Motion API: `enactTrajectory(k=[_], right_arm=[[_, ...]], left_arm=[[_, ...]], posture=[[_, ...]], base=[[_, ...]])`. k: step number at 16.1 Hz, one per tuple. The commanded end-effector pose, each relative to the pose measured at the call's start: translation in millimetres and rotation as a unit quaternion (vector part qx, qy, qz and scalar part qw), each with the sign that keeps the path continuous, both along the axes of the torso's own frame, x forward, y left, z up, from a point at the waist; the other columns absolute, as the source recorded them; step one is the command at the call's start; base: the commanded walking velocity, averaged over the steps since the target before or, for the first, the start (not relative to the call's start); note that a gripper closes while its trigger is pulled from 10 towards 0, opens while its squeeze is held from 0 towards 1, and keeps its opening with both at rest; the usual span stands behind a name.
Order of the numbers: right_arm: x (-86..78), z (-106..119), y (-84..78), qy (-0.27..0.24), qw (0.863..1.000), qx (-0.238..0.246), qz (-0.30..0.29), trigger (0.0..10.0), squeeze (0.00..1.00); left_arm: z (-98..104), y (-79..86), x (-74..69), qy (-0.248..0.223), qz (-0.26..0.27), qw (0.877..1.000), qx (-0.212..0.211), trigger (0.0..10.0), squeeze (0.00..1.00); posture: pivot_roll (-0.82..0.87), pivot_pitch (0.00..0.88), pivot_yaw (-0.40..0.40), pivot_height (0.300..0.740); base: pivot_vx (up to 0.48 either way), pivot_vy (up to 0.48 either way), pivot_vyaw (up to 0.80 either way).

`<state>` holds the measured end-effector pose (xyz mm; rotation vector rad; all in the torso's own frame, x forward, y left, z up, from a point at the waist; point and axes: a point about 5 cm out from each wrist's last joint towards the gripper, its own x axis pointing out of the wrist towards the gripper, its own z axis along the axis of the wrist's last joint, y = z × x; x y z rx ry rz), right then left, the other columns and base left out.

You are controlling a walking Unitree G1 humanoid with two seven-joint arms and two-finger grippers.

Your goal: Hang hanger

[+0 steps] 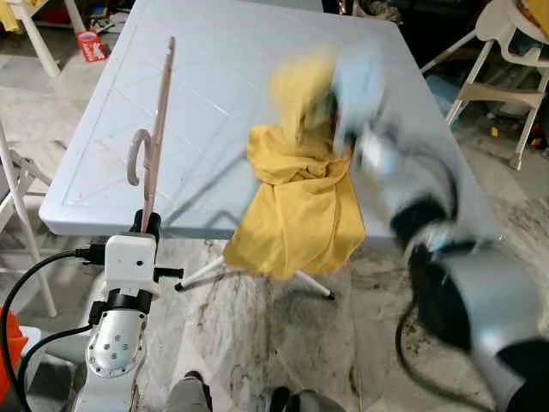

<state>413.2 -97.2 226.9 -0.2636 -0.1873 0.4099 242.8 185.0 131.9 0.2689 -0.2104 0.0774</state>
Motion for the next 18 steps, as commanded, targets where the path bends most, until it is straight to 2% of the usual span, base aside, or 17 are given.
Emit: enactTrajectory(k=[1,2,3,5,7,11,13,18], right_arm=[[-0.5,-2.5,-5.0,0.017,1.000,0.014,0.020,10.0,1.00],[-0.5,-2.5,-5.0,0.017,1.000,0.014,0.020,10.0,1.00],[-4.5,-18.3,-5.6,0.044,0.998,0.022,0.039,10.0,1.00],[-9.0,-27.6,-7.1,0.043,0.997,-0.001,0.062,10.0,1.00],[-12.8,-31.2,-10.2,0.047,0.994,-0.021,0.097,10.0,1.00],[-14.6,-36.6,-19.2,0.074,0.991,-0.026,0.111,10.0,1.00],[-15.7,-39.2,-22.6,0.080,0.990,-0.029,0.111,10.0,1.00],[-29.8,-74.3,-46.3,0.122,0.991,0.033,0.051,10.0,1.00]], left_arm=[[0.7,-3.5,-0.6,-0.002,-0.005,1.000,-0.006,10.0,0.00],[0.7,-3.5,-0.6,-0.002,-0.005,1.000,-0.006,10.0,0.00],[-0.1,-4.8,1.0,0.000,-0.010,1.000,-0.009,10.0,0.00],[-0.5,-5.9,3.9,0.001,-0.018,1.000,-0.009,10.0,0.00],[-1.4,-6.8,5.9,0.003,-0.023,1.000,-0.011,10.0,0.00],[-1.7,-7.3,8.1,0.002,-0.027,1.000,-0.012,10.0,0.00],[-1.0,-6.8,8.4,0.001,-0.035,0.999,-0.012,10.0,0.00],[-1.3,-5.8,11.0,0.007,-0.050,0.999,-0.008,10.0,0.00]], posture=[[0.24,0.177,-0.140,0.740],[0.24,0.177,-0.140,0.740],[0.23,0.171,-0.135,0.740],[0.22,0.164,-0.128,0.740],[0.21,0.152,-0.128,0.740],[0.20,0.137,-0.129,0.740],[0.20,0.135,-0.128,0.740],[0.17,0.134,-0.079,0.740]], base=[[0.000,0.000,0.00],[0.000,0.000,0.00],[0.000,0.000,0.00],[0.000,0.000,0.00],[0.000,0.000,0.00],[0.000,0.000,0.00],[0.000,0.000,0.00],[0.000,0.000,0.00]])
